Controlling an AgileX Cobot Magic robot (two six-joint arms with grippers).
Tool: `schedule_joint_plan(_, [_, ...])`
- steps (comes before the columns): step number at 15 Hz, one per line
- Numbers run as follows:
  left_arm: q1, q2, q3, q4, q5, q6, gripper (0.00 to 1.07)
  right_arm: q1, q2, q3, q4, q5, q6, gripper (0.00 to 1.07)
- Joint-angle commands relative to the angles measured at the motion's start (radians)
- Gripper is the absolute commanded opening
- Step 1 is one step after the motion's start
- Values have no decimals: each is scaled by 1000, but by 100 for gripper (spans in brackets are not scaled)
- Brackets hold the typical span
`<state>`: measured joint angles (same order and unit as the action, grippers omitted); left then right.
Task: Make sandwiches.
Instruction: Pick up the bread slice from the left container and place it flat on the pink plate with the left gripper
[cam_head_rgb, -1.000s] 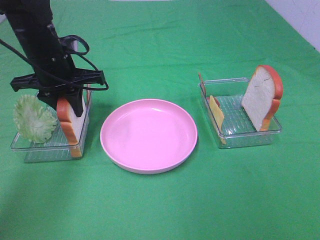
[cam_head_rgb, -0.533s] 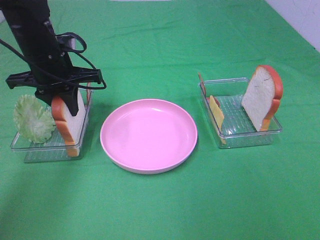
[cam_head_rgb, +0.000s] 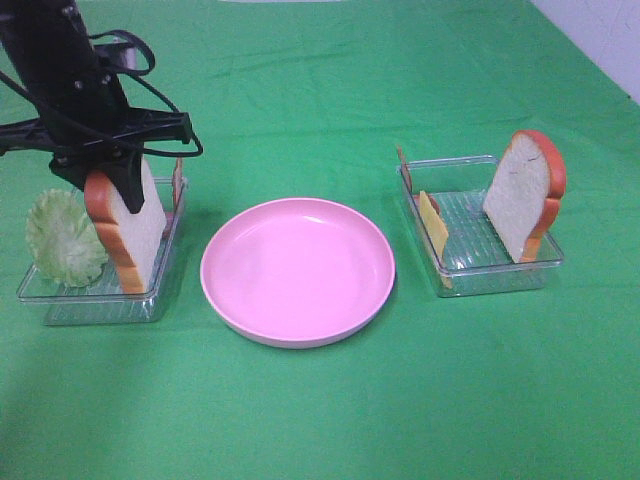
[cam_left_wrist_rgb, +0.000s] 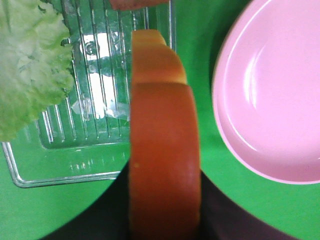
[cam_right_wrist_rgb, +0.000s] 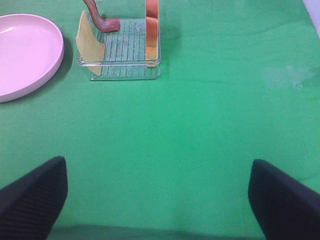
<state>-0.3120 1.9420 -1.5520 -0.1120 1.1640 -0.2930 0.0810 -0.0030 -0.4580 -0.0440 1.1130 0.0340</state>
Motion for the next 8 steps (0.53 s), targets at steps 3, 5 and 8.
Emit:
schedule_joint_plan(3, [-6,-24,-122,4,118,-8,14,-2,-26,3,4,-12,-9,94])
schedule_joint_plan(5, [-6,-24,-243,-11,155,-8,14,-2,-26,3,4,-12,-9,94])
schedule_joint_plan(8, [-6,-33,-357,-124,148,33,14,-2,-26,3,4,-12,-9,94])
